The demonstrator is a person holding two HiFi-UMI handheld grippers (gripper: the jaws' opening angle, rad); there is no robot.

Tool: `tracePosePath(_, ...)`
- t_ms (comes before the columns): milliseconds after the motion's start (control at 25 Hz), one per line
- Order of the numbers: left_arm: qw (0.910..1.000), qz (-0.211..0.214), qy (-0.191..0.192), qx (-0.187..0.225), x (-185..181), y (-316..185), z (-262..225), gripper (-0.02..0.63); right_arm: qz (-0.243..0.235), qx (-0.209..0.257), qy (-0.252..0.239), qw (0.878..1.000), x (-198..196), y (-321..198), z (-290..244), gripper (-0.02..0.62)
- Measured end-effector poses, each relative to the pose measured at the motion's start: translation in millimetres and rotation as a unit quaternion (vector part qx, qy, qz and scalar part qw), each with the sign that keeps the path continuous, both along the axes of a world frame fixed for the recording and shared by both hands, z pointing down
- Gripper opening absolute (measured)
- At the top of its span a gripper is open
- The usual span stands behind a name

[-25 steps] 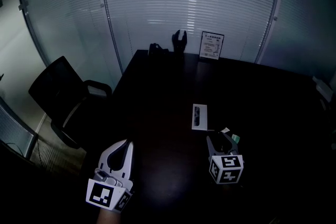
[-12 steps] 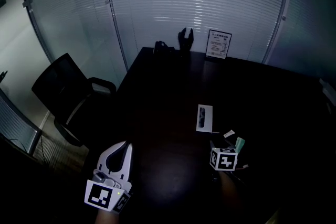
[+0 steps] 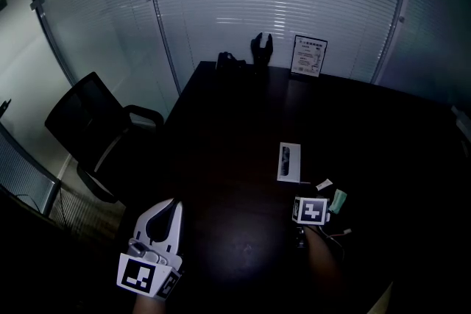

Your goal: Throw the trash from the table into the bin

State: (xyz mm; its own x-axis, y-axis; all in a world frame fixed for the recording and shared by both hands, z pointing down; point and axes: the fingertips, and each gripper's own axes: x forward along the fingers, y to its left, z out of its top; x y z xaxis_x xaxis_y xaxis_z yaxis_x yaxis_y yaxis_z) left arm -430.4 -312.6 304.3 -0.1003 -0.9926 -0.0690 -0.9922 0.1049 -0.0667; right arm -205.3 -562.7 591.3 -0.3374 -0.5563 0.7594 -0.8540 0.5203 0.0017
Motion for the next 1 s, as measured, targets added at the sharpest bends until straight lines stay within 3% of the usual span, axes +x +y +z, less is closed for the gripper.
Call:
tracePosePath(200, 0.9999, 0.005, 0.004, -0.016, 2.8, -1.3, 8.0, 0.000, 0.000, -0.023, -0.001, 1.000, -4.8, 1.7, -5.1, 0.176)
tracePosePath(440, 1.0000, 0.005, 0.001, 0.003, 4.2, -2.5, 0.3, 0.000, -0.002, -0.043, 0.003, 0.999, -4.2, 0.2, 15.8, 0.149)
tracePosePath(520, 1.0000, 0.004, 0.001, 0.001, 4.1, -1.5, 0.8, 0.000, -0.011, -0.036, 0.013, 0.999, -5.7, -2.7, 29.4, 0.111)
tracePosePath(640, 1.0000, -0.001, 0.003, -0.006, 2.3, 0.5, 3.2, 0.000, -0.025, -0.022, 0.057, 0.998, -6.4, 11.4, 1.7, 0.054)
tracePosePath(1000, 0.9999, -0.001, 0.009, -0.006, 6.0, 4.0, 2.3, 0.000, -0.043, -0.002, 0.043, 0.998, -4.6, 5.3, 2.6, 0.049)
